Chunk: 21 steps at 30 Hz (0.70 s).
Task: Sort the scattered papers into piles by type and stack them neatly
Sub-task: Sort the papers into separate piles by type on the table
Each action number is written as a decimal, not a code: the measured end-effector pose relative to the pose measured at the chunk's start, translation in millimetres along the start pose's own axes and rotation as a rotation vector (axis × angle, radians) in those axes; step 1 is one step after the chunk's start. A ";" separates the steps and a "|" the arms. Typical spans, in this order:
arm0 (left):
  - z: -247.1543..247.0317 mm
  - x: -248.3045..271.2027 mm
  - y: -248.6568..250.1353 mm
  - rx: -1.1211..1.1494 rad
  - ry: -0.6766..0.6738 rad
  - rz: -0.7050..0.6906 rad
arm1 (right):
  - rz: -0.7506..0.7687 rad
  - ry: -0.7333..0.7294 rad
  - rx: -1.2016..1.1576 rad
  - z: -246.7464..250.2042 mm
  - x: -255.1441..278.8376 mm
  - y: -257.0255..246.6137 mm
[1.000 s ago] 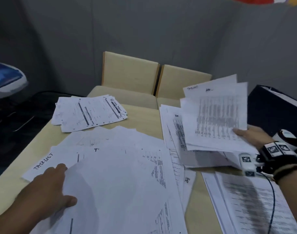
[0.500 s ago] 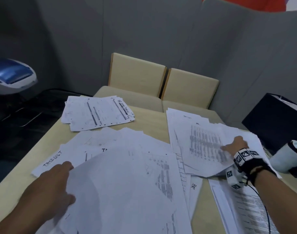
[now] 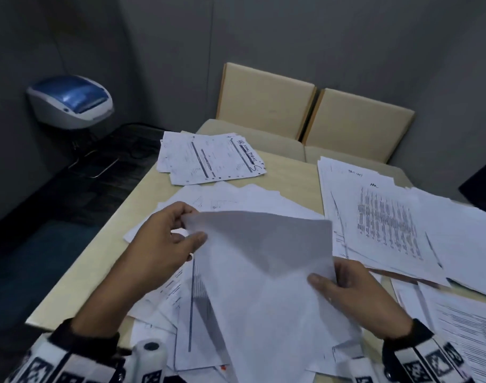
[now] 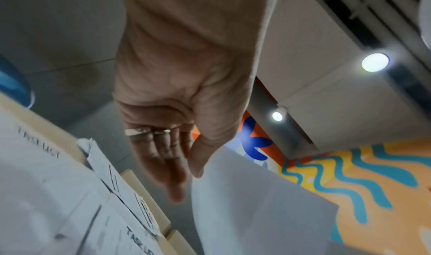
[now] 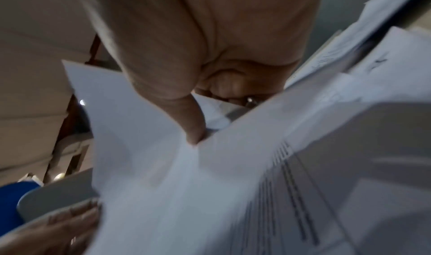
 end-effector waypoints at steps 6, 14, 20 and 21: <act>-1.7 4.1 -26.0 -0.803 -0.219 0.269 | -0.193 0.404 -0.096 68.7 4.7 28.3; -25.4 14.3 -38.2 -1.077 -0.269 0.270 | -0.602 0.693 -0.191 224.8 0.5 144.1; -6.6 0.1 -87.6 -1.159 -0.208 0.266 | -0.918 0.753 0.009 304.5 15.7 240.1; 4.9 -9.9 -123.8 -1.113 -0.223 0.307 | -0.946 0.791 0.085 306.9 18.7 230.2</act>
Point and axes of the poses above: each hand's wrist, its own x-axis away from the middle knuckle, its own z-axis out of the back of the hand, y = z × x, the point moved 2 cm from there along -x, towards the middle knuckle, and after that the axes turned 15 degrees about x, right-handed, at the moved point
